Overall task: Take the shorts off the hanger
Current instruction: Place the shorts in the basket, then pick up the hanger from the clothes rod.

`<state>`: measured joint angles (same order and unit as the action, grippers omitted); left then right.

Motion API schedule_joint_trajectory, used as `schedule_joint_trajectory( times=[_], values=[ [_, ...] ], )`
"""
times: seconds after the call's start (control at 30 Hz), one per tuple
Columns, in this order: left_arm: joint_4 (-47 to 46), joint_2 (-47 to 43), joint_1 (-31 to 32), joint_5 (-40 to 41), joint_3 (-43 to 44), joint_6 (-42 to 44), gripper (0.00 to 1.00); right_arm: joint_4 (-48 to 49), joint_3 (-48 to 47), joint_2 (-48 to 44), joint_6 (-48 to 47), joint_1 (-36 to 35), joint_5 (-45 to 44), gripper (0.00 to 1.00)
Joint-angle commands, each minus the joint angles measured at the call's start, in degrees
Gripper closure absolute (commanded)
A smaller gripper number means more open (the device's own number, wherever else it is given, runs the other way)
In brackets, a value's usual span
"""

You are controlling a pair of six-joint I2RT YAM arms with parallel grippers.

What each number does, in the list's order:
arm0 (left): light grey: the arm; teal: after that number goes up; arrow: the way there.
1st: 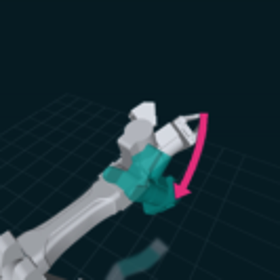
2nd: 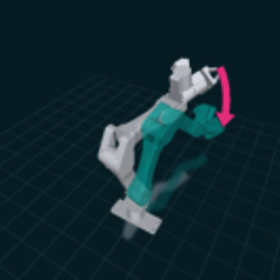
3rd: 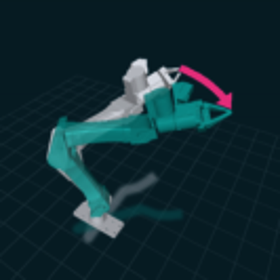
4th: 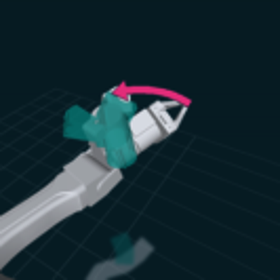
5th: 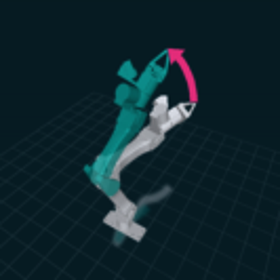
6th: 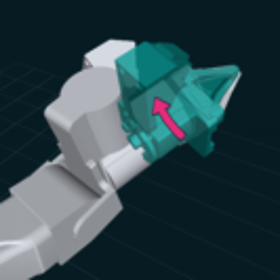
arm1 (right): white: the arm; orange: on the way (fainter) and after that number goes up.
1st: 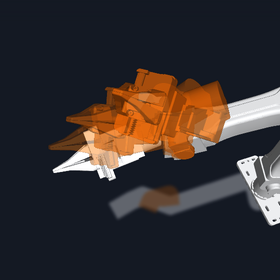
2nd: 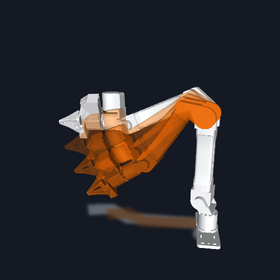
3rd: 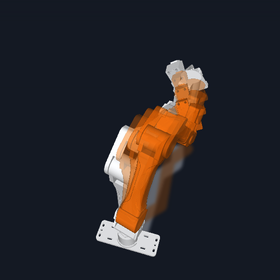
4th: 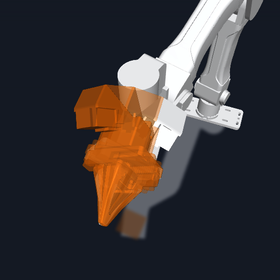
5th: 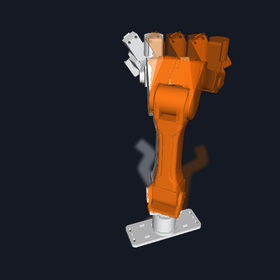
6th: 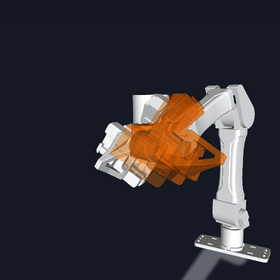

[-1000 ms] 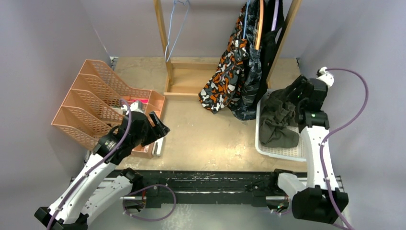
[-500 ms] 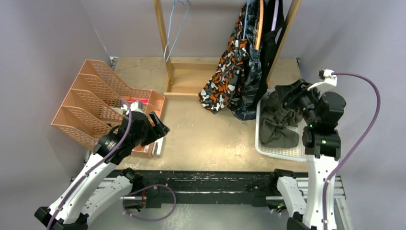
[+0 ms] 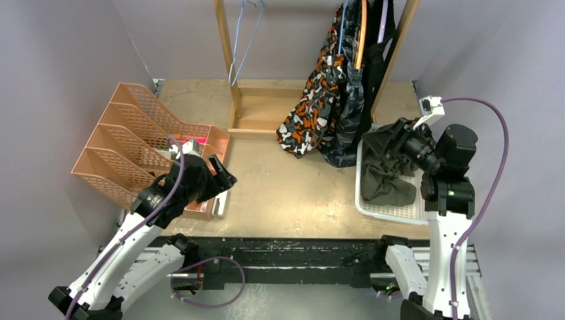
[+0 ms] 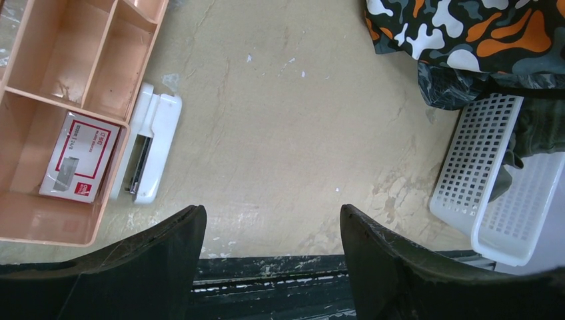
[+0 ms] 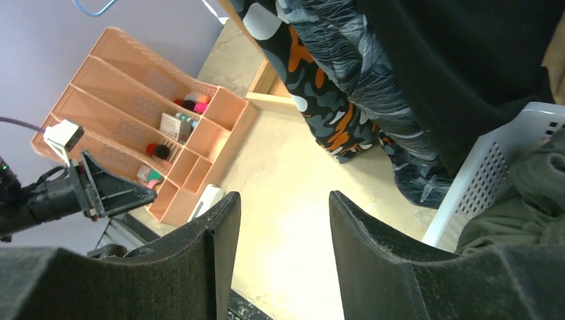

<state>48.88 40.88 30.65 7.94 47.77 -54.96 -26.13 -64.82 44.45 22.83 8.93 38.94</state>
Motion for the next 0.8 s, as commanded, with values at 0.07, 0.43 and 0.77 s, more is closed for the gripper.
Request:
schedule_joint_trajectory(
  times=[0.07, 0.43, 0.77],
  values=[
    [-2.69, -0.74, -0.07, 0.84, 0.62, -0.31, 0.21, 3.0, -1.94, 3.36, -0.7, -8.0, 0.05, 0.46],
    [0.6, -1.12, -0.07, 4.31, 3.58, 0.55, 0.16, -6.52, -24.63, 20.3, -3.52, -39.9, -39.02, 0.24],
    [0.51, -2.21, -0.07, 4.35, 2.84, -0.36, 0.14, -15.16, -53.39, 36.15, -12.09, -41.8, -61.91, 0.23]
  ],
)
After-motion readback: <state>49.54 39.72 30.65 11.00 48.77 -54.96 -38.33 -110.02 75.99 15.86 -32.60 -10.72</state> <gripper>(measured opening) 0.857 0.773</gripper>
